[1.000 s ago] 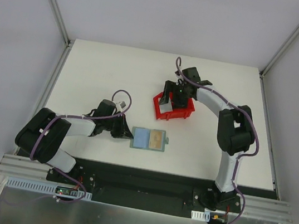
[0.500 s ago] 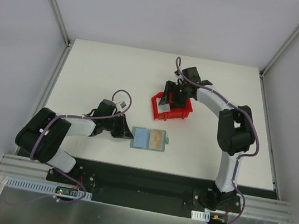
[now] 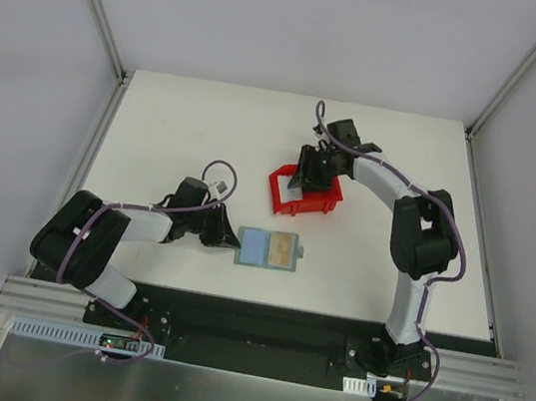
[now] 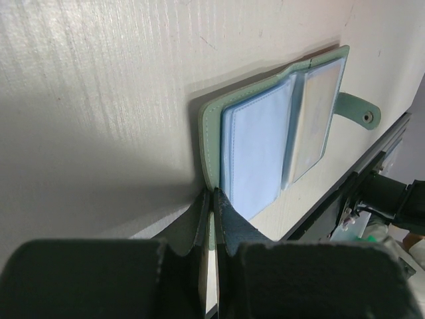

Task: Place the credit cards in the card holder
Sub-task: Pick up the credit card from the storage box.

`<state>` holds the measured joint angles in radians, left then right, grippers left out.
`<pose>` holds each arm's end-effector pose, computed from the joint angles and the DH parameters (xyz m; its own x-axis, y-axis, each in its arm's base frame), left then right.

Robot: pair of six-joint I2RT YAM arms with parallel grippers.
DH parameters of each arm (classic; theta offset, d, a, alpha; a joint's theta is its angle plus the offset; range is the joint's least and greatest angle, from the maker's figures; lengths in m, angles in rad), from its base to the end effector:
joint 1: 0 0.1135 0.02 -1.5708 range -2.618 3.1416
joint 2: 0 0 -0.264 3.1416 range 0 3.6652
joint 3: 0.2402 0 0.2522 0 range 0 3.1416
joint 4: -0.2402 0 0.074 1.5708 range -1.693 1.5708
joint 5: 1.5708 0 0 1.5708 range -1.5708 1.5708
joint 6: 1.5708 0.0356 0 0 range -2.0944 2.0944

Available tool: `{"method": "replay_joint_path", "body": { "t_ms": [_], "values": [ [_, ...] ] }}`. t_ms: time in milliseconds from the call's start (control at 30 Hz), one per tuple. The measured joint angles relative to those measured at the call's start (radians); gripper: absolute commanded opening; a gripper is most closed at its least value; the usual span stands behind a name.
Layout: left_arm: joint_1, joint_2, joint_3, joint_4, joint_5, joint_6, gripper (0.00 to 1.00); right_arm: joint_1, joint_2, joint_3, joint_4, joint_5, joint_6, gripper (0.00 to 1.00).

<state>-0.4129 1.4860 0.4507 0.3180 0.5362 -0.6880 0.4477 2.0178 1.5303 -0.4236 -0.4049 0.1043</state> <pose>0.2245 -0.1182 0.1277 -0.9081 -0.1981 -0.3689 0.1566 0.6564 -0.7380 0.3942 0.2049 0.2055 -0.7725 -0.2648 -0.5771 -0.5380 0.7557 0.3734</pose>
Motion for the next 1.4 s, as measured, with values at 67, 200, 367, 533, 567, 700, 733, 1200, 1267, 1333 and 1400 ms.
{"method": "replay_joint_path", "body": {
  "t_ms": [67,200,367,533,567,700,733,1200,1267,1333,1400],
  "values": [
    [0.0,0.001,0.0,0.001,0.004,0.0,0.0,0.0,-0.003,0.0,0.0,0.0,0.0,0.45],
    [0.0,0.002,0.0,0.003,0.005,0.0,0.0,0.0,-0.008,0.0,0.0,0.001,-0.001,0.35],
    [0.0,0.004,0.0,0.006,0.006,0.0,0.0,0.0,-0.009,0.001,-0.005,0.008,-0.004,0.26],
    [0.0,0.006,0.0,0.01,0.007,0.0,0.0,-0.001,-0.009,0.008,-0.022,0.027,-0.013,0.17],
    [0.0,0.006,0.0,0.01,0.007,0.0,0.0,-0.002,-0.009,0.012,-0.028,0.03,-0.016,0.16],
    [0.0,0.006,0.0,0.01,0.007,0.0,0.0,-0.005,-0.009,0.034,-0.054,0.042,-0.031,0.07],
    [0.0,0.006,0.0,0.01,0.008,0.0,0.0,-0.005,-0.009,0.04,-0.061,0.049,-0.037,0.03],
    [0.0,0.006,-0.002,0.014,0.009,0.0,0.0,-0.006,-0.097,0.083,-0.138,0.229,-0.131,0.0],
    [0.0,0.006,-0.004,0.018,0.01,0.0,0.0,-0.006,-0.178,0.027,-0.106,0.244,-0.131,0.01],
    [0.0,0.005,-0.008,0.022,0.011,0.0,0.0,-0.006,-0.284,-0.065,-0.058,0.246,-0.111,0.01],
    [0.0,0.004,-0.011,0.027,0.011,0.0,0.0,-0.005,-0.409,-0.175,-0.006,0.239,-0.063,0.0]
  ]
}}
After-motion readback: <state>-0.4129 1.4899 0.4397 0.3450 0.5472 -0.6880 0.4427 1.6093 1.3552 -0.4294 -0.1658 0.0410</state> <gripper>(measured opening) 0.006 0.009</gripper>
